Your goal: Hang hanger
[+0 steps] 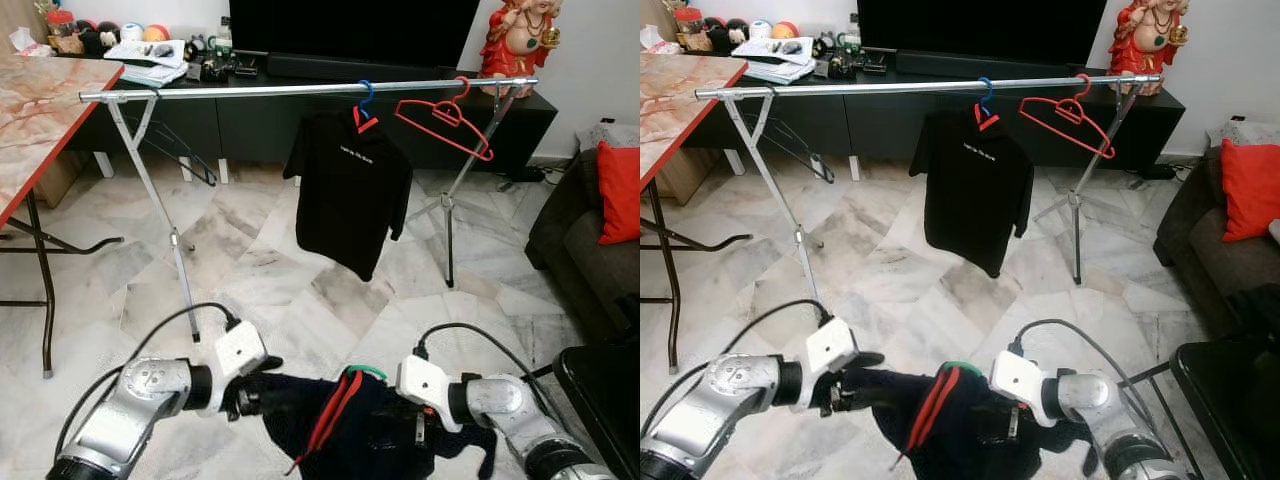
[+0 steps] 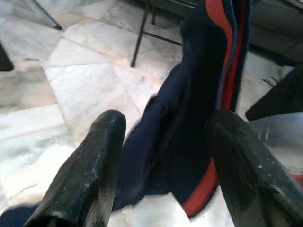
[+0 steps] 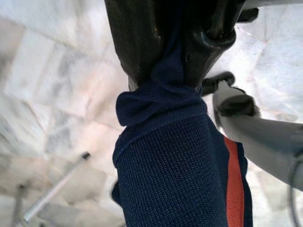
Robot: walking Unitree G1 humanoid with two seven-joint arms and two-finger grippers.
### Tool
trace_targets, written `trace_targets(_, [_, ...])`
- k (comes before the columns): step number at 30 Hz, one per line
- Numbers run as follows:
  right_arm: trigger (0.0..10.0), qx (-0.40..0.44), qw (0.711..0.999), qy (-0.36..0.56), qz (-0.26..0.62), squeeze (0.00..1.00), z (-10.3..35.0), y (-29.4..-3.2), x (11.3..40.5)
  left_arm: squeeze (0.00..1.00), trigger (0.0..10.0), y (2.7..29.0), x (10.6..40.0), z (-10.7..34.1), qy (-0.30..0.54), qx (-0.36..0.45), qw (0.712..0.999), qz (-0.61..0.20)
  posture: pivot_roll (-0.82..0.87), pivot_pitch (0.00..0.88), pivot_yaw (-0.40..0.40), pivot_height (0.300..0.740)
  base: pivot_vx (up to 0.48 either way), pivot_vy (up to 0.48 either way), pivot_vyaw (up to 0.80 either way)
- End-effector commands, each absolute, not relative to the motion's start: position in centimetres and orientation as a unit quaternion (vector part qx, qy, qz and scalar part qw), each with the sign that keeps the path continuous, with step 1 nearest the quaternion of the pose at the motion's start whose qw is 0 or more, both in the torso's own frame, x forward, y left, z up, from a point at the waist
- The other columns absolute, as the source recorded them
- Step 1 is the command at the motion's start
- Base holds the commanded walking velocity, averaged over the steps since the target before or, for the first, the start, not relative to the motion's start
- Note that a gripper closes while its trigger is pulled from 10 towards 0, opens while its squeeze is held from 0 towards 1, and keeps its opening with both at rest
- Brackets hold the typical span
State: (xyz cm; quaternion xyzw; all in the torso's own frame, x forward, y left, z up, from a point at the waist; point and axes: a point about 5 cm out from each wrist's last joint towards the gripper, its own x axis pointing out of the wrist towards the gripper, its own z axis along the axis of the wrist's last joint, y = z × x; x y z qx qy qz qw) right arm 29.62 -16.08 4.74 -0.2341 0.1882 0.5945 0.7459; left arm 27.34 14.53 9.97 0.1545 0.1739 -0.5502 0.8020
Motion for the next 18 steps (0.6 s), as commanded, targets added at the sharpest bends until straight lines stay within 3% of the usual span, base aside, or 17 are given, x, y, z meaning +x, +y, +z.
trace_targets(1, [0.0,-0.228,0.736,0.169,0.615,0.00,5.04,-15.72,29.39,0.00,10.0,13.62,27.38,10.14,0.168,0.161,0.787,-0.572,0.05,0.087,-0.119,0.740,0.000,0.000,0.00])
trace_targets(8, [0.0,-0.228,0.714,0.174,0.638,0.00,4.80,-15.61,28.89,0.00,10.0,13.28,27.64,10.21,0.164,0.167,0.780,-0.581,0.05,0.088,-0.121,0.740,0.000,0.000,0.00])
trace_targets(18, [0.0,-0.221,0.720,0.158,0.638,0.00,5.16,-15.11,29.16,0.00,10.0,12.94,26.83,9.82,0.178,0.152,0.747,-0.622,0.05,0.083,-0.118,0.740,0.000,0.000,0.00])
